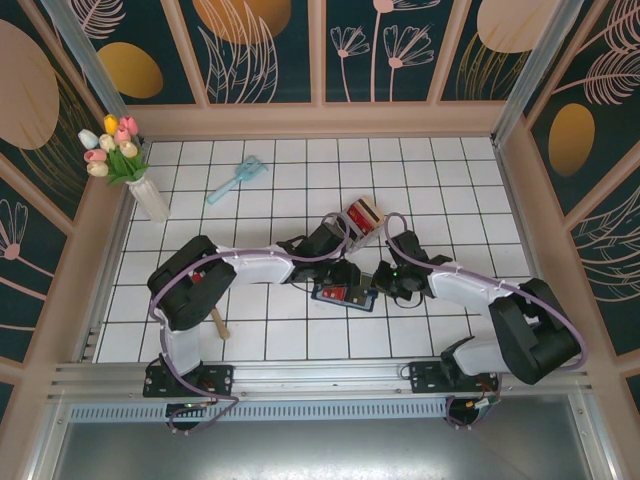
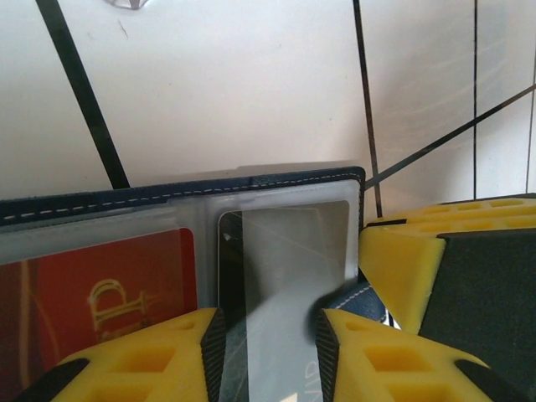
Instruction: Put the credit cards into the card holder
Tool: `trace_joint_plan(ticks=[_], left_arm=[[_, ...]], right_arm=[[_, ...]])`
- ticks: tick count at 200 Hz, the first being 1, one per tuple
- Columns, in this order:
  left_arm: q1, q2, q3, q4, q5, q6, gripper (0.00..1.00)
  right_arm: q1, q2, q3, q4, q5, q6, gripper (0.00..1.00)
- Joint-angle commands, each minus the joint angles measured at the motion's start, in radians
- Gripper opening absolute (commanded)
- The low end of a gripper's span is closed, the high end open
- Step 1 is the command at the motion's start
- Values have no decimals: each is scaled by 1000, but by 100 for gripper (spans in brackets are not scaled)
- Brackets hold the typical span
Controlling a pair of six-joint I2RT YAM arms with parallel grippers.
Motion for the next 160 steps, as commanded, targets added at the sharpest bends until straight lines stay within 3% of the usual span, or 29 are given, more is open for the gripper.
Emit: trace_joint_plan(ticks=[1, 65, 120, 160], left_arm=[[-13, 29, 31, -53, 5, 21, 36], [-17, 45, 37, -48, 50, 42, 36], [-15, -30, 27, -185, -211, 29, 39], [-14, -74, -21, -145, -244, 9, 42]], right_arm=[[-2, 21, -12, 18, -19, 4, 14], [-2, 49, -15, 53, -34, 9, 14], [-2, 63, 16, -27, 62, 6, 14], [-1, 60, 26, -31, 65, -8, 14]])
